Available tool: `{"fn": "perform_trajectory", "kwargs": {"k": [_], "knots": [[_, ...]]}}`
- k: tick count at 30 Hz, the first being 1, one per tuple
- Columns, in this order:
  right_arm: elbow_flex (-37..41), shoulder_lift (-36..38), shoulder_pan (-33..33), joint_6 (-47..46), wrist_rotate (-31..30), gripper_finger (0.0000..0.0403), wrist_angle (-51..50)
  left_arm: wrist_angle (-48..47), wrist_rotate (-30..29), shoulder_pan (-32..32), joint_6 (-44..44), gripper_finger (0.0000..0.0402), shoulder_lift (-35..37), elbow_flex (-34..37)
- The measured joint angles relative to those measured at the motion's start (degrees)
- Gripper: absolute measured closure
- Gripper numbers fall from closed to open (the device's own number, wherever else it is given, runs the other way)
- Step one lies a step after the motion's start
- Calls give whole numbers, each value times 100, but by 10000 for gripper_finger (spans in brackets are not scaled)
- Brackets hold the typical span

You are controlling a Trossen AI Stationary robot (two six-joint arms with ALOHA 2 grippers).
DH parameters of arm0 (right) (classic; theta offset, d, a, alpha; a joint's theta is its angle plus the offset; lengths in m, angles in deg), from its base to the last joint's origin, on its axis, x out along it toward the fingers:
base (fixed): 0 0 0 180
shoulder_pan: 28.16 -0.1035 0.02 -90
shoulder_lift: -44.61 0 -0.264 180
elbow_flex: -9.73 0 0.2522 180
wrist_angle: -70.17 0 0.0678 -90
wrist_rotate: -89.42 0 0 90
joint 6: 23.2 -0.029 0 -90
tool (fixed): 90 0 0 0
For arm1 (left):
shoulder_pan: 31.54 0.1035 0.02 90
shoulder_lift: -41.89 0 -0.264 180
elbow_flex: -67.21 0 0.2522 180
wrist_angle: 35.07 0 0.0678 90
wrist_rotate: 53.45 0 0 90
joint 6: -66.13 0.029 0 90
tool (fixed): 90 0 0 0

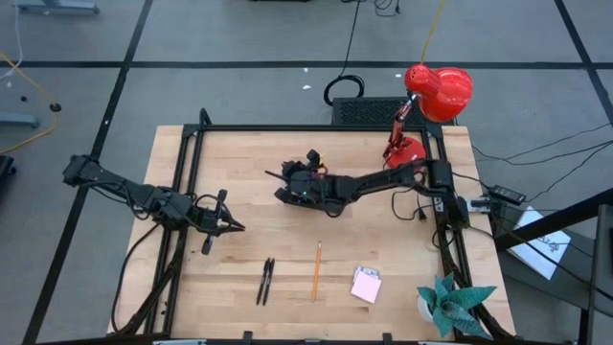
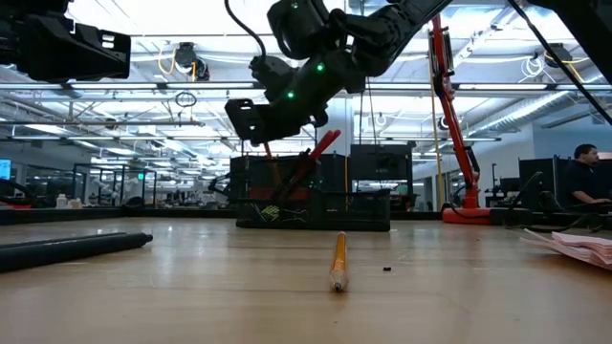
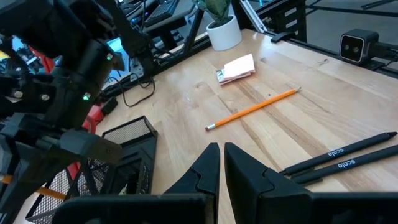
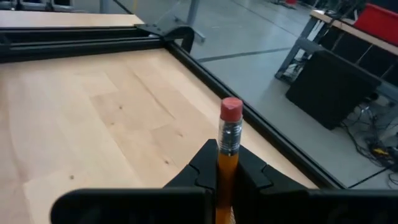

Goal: Pick and place office supplies into organizer
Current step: Put the orange pencil into the desk organizer, then put the black pen into the desk organizer

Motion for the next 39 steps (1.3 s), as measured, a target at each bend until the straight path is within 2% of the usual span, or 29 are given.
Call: {"fn": "perform_trajectory", "kwargs": {"k": [7, 15, 20, 28, 31, 39], "knots": [[0, -3, 121, -347, 299, 392, -469, 2, -2, 0, -8, 371, 0, 0], [7, -13, 100, -376, 334, 384, -452, 4, -2, 0, -13, 371, 0, 0], [13, -22, 83, -366, 390, 354, -298, 1, -2, 0, -15, 371, 0, 0], [13, -22, 75, -382, 456, 271, -139, 2, -4, 0, -17, 371, 0, 0], [13, 22, 16, -46, 430, 249, 133, 2, -4, 0, -19, 371, 0, 0], [18, 873, -289, 958, 277, 234, 437, 0, -4, -2, -24, 371, -1, 0]]}}
